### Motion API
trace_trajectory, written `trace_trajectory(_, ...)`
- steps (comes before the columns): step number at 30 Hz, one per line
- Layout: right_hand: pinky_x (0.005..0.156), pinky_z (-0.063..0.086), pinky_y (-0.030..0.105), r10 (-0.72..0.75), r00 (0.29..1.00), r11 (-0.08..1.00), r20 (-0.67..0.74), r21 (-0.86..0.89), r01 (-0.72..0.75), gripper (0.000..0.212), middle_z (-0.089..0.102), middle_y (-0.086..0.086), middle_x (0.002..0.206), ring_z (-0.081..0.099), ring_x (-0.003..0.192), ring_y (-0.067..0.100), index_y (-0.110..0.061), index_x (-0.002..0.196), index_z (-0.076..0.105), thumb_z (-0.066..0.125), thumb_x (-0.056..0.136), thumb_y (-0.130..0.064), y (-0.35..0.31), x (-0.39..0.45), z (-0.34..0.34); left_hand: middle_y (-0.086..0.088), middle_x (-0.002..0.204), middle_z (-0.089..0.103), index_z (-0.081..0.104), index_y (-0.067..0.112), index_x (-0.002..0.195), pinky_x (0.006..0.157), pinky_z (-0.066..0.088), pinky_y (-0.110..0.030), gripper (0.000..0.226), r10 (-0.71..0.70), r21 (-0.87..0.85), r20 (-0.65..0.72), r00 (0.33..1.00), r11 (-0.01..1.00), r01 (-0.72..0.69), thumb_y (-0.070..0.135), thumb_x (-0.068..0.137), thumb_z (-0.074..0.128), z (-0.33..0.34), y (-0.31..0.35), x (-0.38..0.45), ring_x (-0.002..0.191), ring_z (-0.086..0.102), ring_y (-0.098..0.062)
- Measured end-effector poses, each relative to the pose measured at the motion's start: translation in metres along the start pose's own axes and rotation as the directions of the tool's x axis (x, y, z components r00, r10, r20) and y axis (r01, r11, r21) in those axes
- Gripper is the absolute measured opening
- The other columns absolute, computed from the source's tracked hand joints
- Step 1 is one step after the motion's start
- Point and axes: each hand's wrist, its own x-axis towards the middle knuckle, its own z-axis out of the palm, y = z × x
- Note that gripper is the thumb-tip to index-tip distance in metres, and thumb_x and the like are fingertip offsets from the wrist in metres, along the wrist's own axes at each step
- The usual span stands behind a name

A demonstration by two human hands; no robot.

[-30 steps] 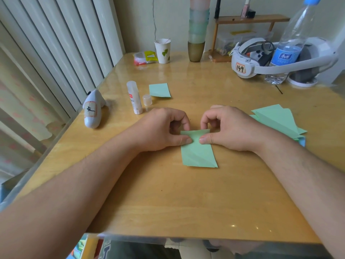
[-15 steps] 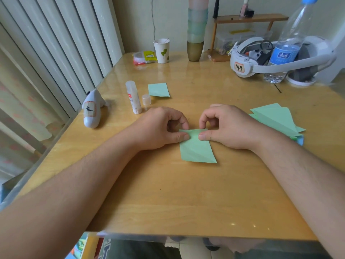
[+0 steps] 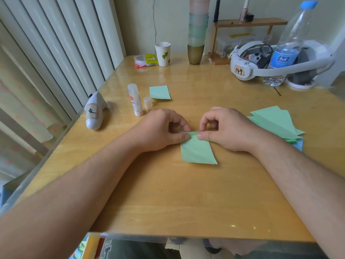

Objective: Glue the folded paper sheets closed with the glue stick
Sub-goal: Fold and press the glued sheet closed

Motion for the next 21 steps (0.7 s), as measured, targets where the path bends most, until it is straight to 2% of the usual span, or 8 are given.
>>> trace_trajectory(3,0.069,0.043,0.027,-0.016,1.000,1.000,-0.012,-0.009,0.016,0.017,0.054,-0.004,0.087,0.051,0.079,0.010,-0.033,0.082,0.069,0.085,0.081,-0.041,-0.003,0.002,0.003,0.005,0.076,0.066,0.075,0.039,0.091,0.071,0.051,-0.031,0.009,0.003,0.035,-0.028,1.000,0.999,-0.002,0.035,0.086,0.082,0.004,0.003,0.002,0.077,0.058,-0.013)
trace_trajectory(7,0.064,0.034,0.019,-0.046,0.999,0.998,-0.013,-0.034,0.046,0.016,0.054,-0.004,0.088,0.048,0.078,0.004,-0.034,0.084,0.069,0.083,0.084,-0.040,-0.010,0.005,0.007,0.006,0.072,0.065,0.078,0.037,0.094,0.067,0.050,-0.028,0.007,0.005,0.056,-0.039,0.999,0.998,-0.003,0.037,0.087,0.081,0.007,0.004,0.003,0.075,0.058,-0.014)
trace_trajectory(12,0.065,0.035,0.023,-0.030,0.999,0.999,-0.013,-0.039,0.029,0.016,0.055,-0.003,0.089,0.049,0.080,0.005,-0.033,0.082,0.070,0.082,0.084,-0.043,-0.008,0.003,0.006,0.013,0.060,0.057,0.079,0.033,0.086,0.057,0.041,-0.017,0.003,-0.036,0.021,-0.052,0.998,0.999,0.037,0.032,0.086,0.082,0.007,0.001,0.002,0.060,0.051,-0.006)
trace_trajectory(21,0.079,0.041,0.035,-0.019,0.999,0.995,-0.037,-0.096,0.015,0.026,0.053,-0.010,0.088,0.048,0.086,0.005,-0.032,0.078,0.063,0.075,0.084,-0.055,-0.005,0.005,0.009,0.011,0.064,0.063,0.076,0.031,0.084,0.060,0.044,-0.017,0.005,-0.069,0.061,-0.095,0.993,0.995,0.075,0.033,0.084,0.081,0.009,0.002,0.006,0.066,0.057,-0.006)
